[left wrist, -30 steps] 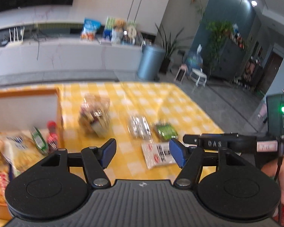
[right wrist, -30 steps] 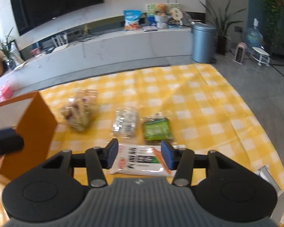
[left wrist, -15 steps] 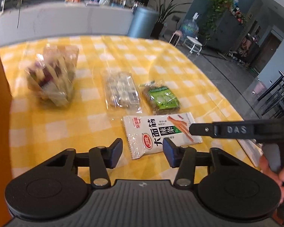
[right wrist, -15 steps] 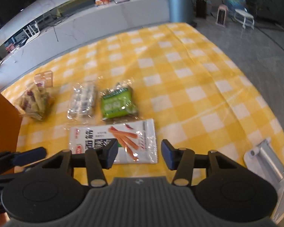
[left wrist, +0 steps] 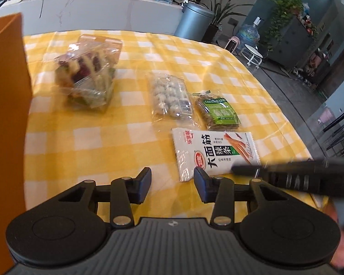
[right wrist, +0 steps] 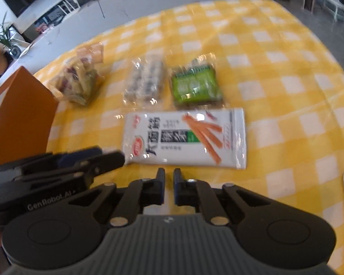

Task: Organize snacks
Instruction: 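Reach the left tool to the white spicy-strip bag and grasp it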

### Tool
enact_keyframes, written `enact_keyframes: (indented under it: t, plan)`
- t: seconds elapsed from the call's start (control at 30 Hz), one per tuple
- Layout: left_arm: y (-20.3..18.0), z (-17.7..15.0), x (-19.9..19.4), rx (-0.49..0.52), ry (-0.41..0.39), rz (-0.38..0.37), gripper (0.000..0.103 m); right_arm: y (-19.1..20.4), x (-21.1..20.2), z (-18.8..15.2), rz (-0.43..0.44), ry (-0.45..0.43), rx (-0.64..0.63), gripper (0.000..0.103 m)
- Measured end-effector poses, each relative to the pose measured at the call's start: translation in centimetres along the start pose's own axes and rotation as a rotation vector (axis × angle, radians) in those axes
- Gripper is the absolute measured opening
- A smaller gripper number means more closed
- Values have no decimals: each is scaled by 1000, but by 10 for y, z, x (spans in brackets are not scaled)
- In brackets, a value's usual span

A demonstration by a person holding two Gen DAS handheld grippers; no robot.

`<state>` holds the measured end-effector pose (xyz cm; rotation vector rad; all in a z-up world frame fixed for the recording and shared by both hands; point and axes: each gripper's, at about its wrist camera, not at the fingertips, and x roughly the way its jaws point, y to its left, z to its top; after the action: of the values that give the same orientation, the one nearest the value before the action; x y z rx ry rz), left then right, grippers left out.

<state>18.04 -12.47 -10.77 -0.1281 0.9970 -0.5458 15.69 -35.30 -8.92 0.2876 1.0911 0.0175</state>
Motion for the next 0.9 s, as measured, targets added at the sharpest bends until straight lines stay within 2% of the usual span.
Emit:
enact_keyframes:
  t: [0.1,0.17,0.23,0.27,0.33,0.37,0.43,0.5,0.53,0.57,0.73,0.9]
  plan:
    - [2,-3,-6,-8,1,-10,50,-4,-9,6,-88,-103,1,9]
    - [3,-6,-8,-21,2,-20,50,-16,-6,9,-155,-117,43,32]
    - [3,-9,-10,-34,2,-27,50,-25,-3,13,-185,-131,69,42]
    - [2,-10,-10,-40,2,-30,50,-28,-1,14,-196,-140,72,45]
    - [2,-13,-10,-53,4,-33,50,-32,5,18,-219,-146,66,45]
    - [3,-14,-11,-63,6,-35,50,-33,9,20,-215,-141,69,45]
    - [5,-17,-12,-88,11,-42,50,-37,13,23,-164,-119,96,37]
    - [7,-19,-13,-111,12,-51,50,-35,12,23,-152,-94,108,20]
    - [8,-20,-13,-121,10,-55,50,-33,12,22,-145,-75,107,6]
    - [8,-20,-13,-133,9,-59,50,-32,11,19,-120,-54,116,3]
    - [15,-19,-12,-202,-4,-62,45,-3,8,2,-10,63,83,2]
    - [25,-11,-12,-267,5,-27,44,29,9,-14,105,150,15,1]
